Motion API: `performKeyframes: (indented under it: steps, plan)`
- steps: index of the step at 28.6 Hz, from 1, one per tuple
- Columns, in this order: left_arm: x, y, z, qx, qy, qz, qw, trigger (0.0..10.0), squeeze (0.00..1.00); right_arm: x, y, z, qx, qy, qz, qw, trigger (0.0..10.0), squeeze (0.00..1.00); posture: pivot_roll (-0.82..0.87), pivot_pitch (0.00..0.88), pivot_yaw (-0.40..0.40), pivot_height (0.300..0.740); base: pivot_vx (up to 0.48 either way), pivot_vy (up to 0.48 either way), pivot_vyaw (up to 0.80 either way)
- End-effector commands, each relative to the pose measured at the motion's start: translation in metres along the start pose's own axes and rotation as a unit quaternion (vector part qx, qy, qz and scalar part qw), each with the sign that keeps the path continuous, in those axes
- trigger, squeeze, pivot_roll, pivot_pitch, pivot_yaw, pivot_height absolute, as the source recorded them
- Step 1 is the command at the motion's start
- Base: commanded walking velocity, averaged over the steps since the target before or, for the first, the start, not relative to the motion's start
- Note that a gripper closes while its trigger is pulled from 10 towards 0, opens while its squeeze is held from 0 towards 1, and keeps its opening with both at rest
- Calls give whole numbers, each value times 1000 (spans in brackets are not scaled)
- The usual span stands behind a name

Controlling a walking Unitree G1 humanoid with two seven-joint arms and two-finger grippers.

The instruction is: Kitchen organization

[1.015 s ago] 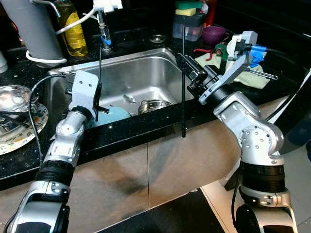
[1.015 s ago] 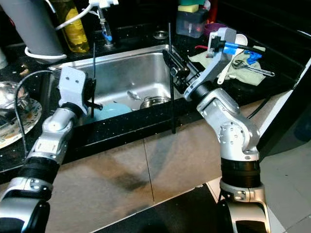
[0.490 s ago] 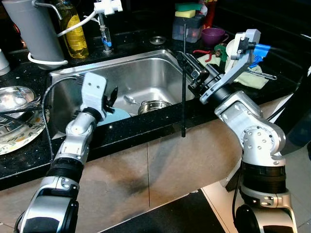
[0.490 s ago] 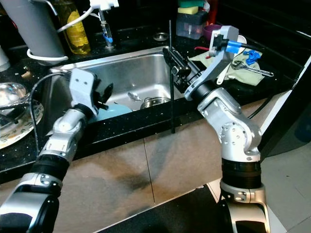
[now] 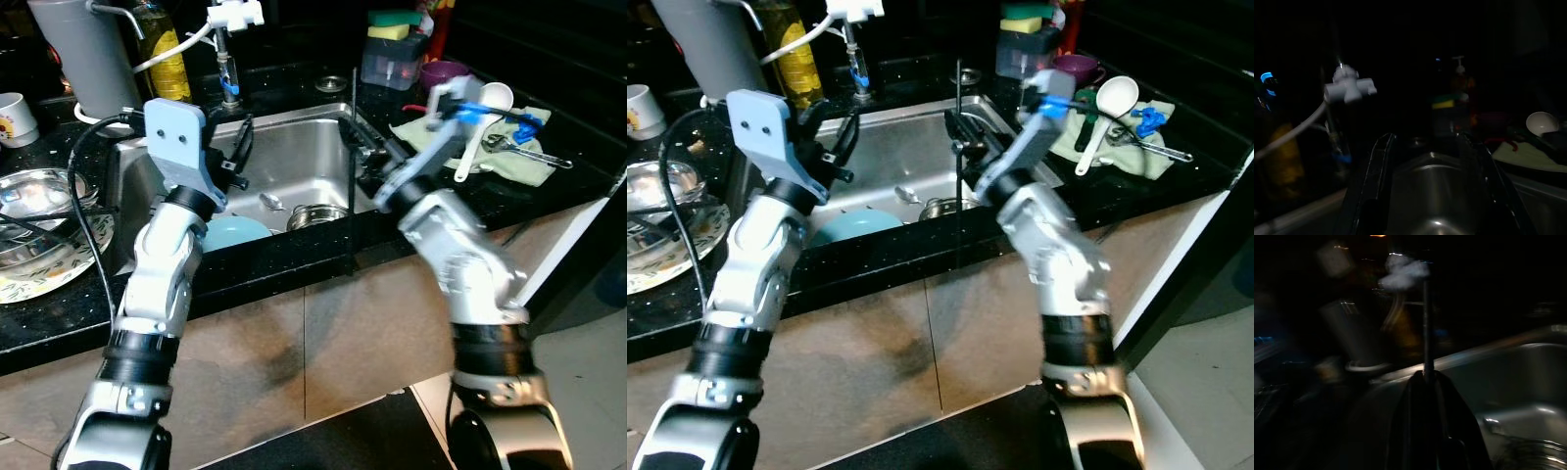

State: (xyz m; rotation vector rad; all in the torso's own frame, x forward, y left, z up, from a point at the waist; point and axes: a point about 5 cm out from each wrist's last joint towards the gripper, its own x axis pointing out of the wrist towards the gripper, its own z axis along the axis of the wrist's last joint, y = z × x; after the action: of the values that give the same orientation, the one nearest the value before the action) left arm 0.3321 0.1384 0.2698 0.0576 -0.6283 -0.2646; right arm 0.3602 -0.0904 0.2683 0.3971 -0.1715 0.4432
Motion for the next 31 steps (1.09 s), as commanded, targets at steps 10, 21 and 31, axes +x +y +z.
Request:
performKeyframes:
  steps: [10, 21, 31]
  plan:
    - [-27, 2, 17, 41, 30, 65, 997, 10000, 0, 45, 7, -15, -16, -17, -116, 993, 10000, 0, 115, 0, -21, 740, 0, 0, 0]
    - [-40, -31, 24, 51, 44, 42, 997, 10000, 0, 56, 8, -41, 80, 13, -188, 979, 10000, 0, 158, 0, -53, 740, 0, 0, 0]
    - [-50, -43, 25, 55, 60, 38, 996, 10000, 0, 54, 8, -60, 113, 44, -199, 972, 10000, 886, 165, 0, -61, 740, 0, 0, 0]
